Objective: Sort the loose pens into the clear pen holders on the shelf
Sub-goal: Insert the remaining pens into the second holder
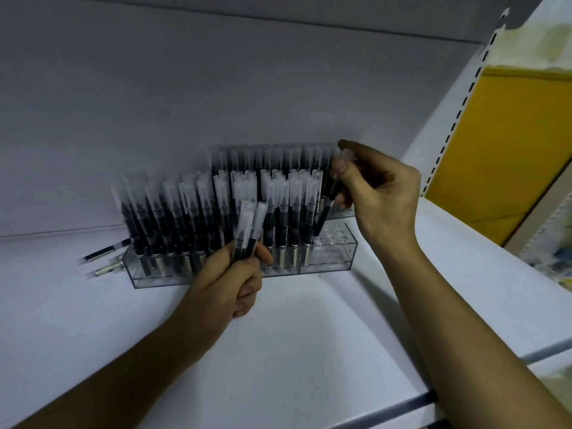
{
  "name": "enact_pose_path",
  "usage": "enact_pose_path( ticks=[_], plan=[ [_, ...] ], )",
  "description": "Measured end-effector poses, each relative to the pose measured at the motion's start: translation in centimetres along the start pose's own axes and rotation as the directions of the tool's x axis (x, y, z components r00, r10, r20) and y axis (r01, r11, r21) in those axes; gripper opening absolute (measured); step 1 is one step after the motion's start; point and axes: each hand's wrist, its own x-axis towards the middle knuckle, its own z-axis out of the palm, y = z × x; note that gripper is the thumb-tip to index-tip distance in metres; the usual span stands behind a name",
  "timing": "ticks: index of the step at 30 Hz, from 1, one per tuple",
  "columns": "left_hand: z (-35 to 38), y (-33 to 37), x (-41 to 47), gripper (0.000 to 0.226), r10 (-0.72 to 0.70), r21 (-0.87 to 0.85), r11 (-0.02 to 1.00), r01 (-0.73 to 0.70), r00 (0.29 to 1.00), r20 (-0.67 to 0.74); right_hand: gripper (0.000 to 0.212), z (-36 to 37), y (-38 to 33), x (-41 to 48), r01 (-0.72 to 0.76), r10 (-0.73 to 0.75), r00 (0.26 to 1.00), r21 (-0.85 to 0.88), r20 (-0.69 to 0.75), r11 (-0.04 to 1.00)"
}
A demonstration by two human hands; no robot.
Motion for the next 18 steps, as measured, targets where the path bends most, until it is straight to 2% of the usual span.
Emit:
enact_pose_path(
  ticks=[8, 18],
  plan=[
    [0.09, 0.18, -0.21, 0.024, 0.005, 0.004, 1.0, -0.005, 1.0, 0.018, 0.019, -0.09, 0.64, -0.19, 0.057, -0.026, 0.99, -0.232, 0.137, 0.971],
    [-0.15, -0.14, -0.09, 0.02, 0.025, -0.017, 1.0, -0.025, 0.999, 0.026, 0.033, -0.15, 0.59, -0.3, 0.095, -0.005, 0.967, -0.343, 0.256, 0.934]
  ],
)
